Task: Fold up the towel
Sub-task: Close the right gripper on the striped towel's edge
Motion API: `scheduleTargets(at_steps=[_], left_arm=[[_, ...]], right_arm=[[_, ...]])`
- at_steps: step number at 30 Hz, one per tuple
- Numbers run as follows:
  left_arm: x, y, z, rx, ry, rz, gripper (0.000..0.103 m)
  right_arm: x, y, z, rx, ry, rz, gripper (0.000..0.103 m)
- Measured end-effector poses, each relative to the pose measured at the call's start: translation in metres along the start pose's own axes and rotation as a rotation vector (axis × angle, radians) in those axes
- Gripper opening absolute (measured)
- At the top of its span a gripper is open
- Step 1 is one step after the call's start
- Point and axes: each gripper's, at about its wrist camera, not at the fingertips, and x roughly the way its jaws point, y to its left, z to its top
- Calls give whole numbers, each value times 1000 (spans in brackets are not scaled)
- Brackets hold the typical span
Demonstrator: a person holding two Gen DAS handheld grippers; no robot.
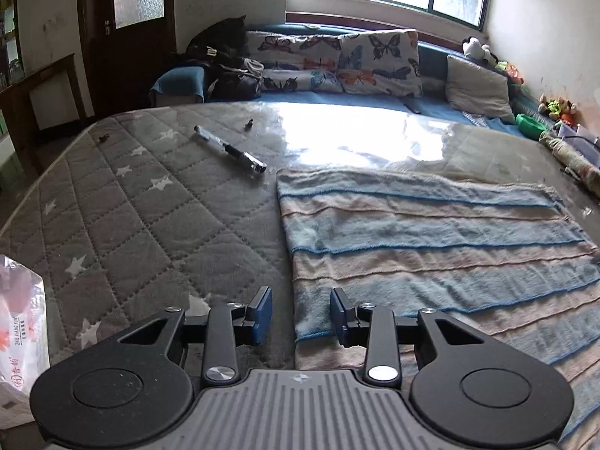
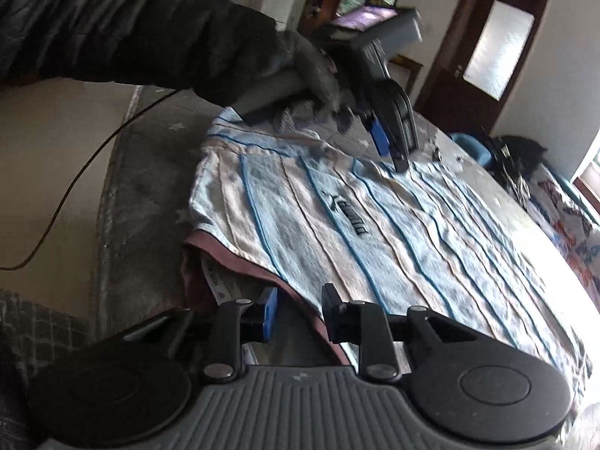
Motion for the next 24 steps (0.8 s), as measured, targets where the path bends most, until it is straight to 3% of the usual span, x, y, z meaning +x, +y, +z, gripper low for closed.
scheduleTargets(at_steps=[10, 11, 12, 15, 24], left_arm=[[2, 0, 0, 10, -4, 1, 37], [2, 0, 1, 11, -4, 1, 37], [2, -1, 1, 11, -3, 1, 37], [3, -1, 3, 18, -4, 3, 37], [6, 1, 2, 33, -40, 17, 37]], right_arm=[[2, 9, 2, -50, -32, 22, 23], [2, 9, 3, -50, -32, 30, 20], [3, 10, 3, -49, -32, 38, 10], [-1, 10, 3, -44, -35, 49, 2], [-9, 15, 1, -41, -30, 81, 1]])
